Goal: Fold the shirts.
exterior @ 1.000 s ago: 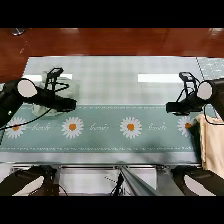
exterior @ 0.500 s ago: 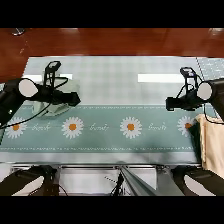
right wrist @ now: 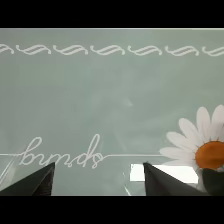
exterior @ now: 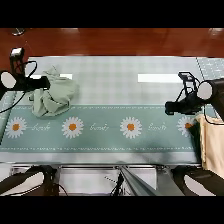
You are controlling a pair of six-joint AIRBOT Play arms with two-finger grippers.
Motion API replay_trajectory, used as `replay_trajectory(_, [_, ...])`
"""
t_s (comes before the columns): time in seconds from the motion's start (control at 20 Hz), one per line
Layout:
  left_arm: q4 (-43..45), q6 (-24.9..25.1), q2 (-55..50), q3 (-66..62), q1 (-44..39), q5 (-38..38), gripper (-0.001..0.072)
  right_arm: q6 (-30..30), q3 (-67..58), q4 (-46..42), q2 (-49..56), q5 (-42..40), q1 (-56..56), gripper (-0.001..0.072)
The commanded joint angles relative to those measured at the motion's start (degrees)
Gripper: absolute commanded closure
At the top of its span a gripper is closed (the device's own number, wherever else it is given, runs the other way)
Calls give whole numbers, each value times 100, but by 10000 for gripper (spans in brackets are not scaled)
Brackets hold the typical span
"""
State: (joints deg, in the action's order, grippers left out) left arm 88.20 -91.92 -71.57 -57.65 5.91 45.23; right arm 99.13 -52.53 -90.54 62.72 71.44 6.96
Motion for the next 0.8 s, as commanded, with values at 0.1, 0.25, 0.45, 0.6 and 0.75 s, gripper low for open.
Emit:
replay_trajectory(0.1, [-1102, -334, -1139, -28, 411, 531, 9, 28, 4, 343, 2, 57, 7, 80])
replay_trajectory(0.25, [-1497, 39, -1443, -264, 293, 1279, 676, 24, 0, 457, -46, 177, 4, 80])
replay_trajectory(0.45, [-2643, 837, -804, -1222, 258, 1976, 685, 24, -2, 361, -748, 146, 4, 81])
replay_trajectory(0.6, [-3401, 837, 157, -2041, 133, 1703, 685, 24, -2, 313, -1596, 151, 4, 82])
replay_trajectory(0.75, [-3558, 826, 1003, -2791, -201, 1362, 686, 31, -2, 321, -2457, 157, 4, 87])
